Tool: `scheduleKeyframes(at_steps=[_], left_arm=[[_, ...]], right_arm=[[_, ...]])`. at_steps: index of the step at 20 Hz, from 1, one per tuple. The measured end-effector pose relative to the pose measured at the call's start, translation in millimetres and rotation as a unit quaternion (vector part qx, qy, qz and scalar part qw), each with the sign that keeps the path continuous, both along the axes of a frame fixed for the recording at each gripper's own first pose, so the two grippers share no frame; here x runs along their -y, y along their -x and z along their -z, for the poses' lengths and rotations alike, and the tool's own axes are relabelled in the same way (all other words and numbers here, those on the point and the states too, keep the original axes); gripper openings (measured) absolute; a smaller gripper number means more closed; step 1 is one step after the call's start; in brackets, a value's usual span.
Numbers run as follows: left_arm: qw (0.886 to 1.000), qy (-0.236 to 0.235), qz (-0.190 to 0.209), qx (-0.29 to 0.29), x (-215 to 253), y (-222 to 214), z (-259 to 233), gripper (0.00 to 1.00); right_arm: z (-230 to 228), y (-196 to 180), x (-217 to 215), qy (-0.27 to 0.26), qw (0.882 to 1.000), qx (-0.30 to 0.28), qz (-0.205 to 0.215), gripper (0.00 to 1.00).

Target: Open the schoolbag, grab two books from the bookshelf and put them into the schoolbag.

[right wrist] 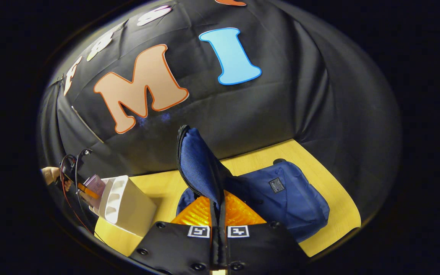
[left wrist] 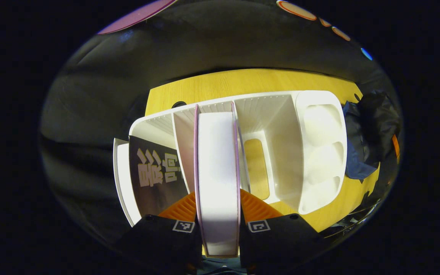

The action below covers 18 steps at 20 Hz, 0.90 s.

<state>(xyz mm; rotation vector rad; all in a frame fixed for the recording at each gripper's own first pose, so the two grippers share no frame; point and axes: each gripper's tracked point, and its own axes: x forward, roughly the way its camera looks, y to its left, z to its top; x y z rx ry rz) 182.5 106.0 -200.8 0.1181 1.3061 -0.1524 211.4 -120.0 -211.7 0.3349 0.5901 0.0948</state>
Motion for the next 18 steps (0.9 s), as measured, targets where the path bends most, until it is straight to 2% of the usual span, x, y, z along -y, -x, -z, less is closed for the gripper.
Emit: scheduleKeyframes(at_steps=[1,2,7,8,9,11,15,18], left_arm=[[1.000,-0.004,0.003,0.003,-3.0,-0.4,-2.7,0.34],[1.000,-0.008,0.007,0.011,-6.0,-1.6,-7.7,0.36],[0.999,0.007,0.015,0.049,-7.6,-2.8,-40.5,0.35],[0.998,0.011,0.016,0.058,-8.5,-0.5,-46.9,0.37],[0.998,0.014,0.016,0.065,-8.2,0.3,-54.7,0.35],[0.996,0.021,0.017,0.080,-12.5,1.5,-67.5,0.37],[0.992,0.054,-0.003,0.114,-18.8,3.1,-91.7,0.35],[0.988,0.084,-0.023,0.131,-22.4,5.1,-114.2,0.35]], right_arm=[[0.2,-0.2,0.9,-0.001,1.000,-0.001,0.001,0.03],[0.3,0.9,1.5,-0.002,1.000,-0.001,0.001,0.03],[-0.3,-1.8,3.0,-0.007,1.000,-0.003,0.004,0.03],[-0.3,-1.0,3.6,-0.007,1.000,-0.003,0.004,0.03],[-0.2,-1.4,3.5,-0.008,1.000,-0.004,0.004,0.01],[0.1,-2.4,3.4,-0.007,1.000,-0.005,0.003,0.03],[-1.3,-2.8,3.0,-0.006,1.000,-0.006,0.001,0.01],[-0.5,-2.4,2.9,-0.007,1.000,-0.007,0.001,0.03]])
